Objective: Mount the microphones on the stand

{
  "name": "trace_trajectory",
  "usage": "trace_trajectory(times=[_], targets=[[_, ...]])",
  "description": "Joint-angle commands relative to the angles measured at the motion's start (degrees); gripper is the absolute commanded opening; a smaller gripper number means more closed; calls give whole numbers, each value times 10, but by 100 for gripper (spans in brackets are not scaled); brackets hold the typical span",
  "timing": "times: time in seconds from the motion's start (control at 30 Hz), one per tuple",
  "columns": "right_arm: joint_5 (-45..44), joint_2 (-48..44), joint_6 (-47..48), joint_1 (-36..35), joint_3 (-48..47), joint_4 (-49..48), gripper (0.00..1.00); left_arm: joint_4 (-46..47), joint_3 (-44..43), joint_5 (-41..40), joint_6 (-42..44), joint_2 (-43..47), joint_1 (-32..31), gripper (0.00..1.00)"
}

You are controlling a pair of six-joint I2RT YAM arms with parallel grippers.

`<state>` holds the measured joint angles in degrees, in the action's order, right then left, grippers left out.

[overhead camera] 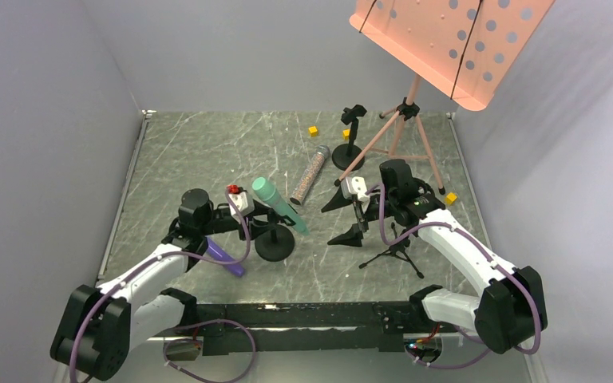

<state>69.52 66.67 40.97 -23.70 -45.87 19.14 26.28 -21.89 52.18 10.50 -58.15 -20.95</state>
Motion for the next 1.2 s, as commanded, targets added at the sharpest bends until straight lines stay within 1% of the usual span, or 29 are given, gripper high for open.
trace_trajectory(times=[0.0,0.1,0.13,0.27,0.3,0.37,0.57,0.8,0.97,1.07,1.17], targets=[[24,-9,21,2,3,5,91,90,-4,75,-38,-27,9,48],[24,-9,22,1,3,6,91,96,-8,81,-47,-42,9,46],[24,-9,23,1,3,6,91,97,-8,79,-50,-45,9,41],[26,-9,22,1,3,6,91,91,-9,63,-52,-46,10,10],[26,-9,22,1,3,6,91,89,-9,59,-52,-43,10,5],[26,-8,23,1,3,7,91,87,-8,48,-53,-34,10,0],[26,-9,23,1,3,7,91,76,-15,-16,-75,16,12,0],[27,-6,23,2,3,7,91,80,-38,-129,-95,61,29,0],[28,-5,20,1,4,5,91,84,-69,-205,-84,36,62,0],[26,-2,20,0,4,5,91,107,-88,-250,-78,-1,96,0],[26,0,21,0,3,8,91,160,-109,-287,-80,-50,137,0]])
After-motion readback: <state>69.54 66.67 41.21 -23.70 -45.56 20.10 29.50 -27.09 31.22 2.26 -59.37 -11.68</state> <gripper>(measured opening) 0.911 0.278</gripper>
